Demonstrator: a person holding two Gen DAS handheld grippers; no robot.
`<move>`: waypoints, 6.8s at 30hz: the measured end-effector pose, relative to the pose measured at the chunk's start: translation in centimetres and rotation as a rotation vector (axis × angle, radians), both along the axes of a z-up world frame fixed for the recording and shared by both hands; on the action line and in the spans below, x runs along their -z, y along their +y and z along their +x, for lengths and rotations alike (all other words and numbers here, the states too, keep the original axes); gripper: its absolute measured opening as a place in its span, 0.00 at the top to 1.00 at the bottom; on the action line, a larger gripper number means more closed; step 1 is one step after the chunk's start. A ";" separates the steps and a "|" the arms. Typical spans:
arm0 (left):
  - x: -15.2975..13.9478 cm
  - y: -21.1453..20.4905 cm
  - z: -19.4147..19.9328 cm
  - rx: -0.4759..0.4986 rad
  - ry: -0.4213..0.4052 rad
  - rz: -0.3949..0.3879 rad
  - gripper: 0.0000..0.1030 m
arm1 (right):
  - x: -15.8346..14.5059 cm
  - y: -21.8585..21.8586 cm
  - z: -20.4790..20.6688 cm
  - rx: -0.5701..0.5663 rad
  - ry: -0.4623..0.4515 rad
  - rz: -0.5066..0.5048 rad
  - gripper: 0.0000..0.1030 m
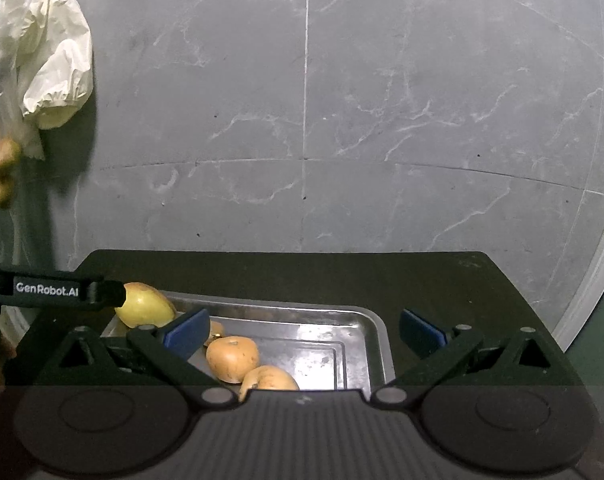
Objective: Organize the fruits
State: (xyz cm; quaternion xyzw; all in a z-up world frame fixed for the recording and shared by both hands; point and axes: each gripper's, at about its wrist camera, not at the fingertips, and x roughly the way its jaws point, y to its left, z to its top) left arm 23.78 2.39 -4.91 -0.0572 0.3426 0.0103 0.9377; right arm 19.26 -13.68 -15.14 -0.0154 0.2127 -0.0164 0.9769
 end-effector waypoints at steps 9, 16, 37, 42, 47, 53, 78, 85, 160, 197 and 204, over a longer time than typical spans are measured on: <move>-0.2 0.2 -1.1 0.004 -0.036 0.027 0.01 | -0.2 0.2 -0.2 0.011 -0.004 -0.002 0.00; -0.5 0.5 -2.5 0.032 -0.079 0.049 0.01 | -0.3 0.7 -0.5 0.014 -0.001 0.002 0.00; -0.4 1.4 -5.0 0.024 -0.113 0.051 0.01 | -0.7 0.7 -2.3 0.019 -0.010 0.007 0.00; -0.6 1.1 -6.2 -0.003 -0.114 0.060 0.01 | -0.8 0.4 -3.1 -0.012 -0.014 0.013 0.00; -0.9 0.5 -7.5 -0.026 -0.118 0.069 0.01 | -0.9 0.0 -4.5 -0.042 -0.019 0.021 0.00; -1.3 -1.1 -9.9 -0.046 -0.125 0.088 0.01 | -1.3 -1.3 -6.6 -0.056 -0.019 0.037 0.00; -2.9 -6.6 -20.5 -0.121 -0.185 0.128 0.01 | -2.0 -4.8 -15.0 -0.149 -0.065 0.068 0.00; -3.1 -7.0 -23.3 -0.152 -0.179 0.148 0.01 | -1.7 -4.7 -16.8 -0.172 -0.058 0.093 0.00; -0.5 1.7 -24.5 0.068 -0.098 0.150 0.01 | 0.7 3.1 -20.7 -0.015 0.030 0.062 0.00; -0.7 1.4 -25.1 0.065 -0.108 0.152 0.01 | 0.7 2.7 -21.3 -0.011 0.021 0.064 0.00; -0.7 1.5 -25.1 0.069 -0.108 0.152 0.01 | 0.7 2.8 -21.2 -0.009 0.020 0.065 0.00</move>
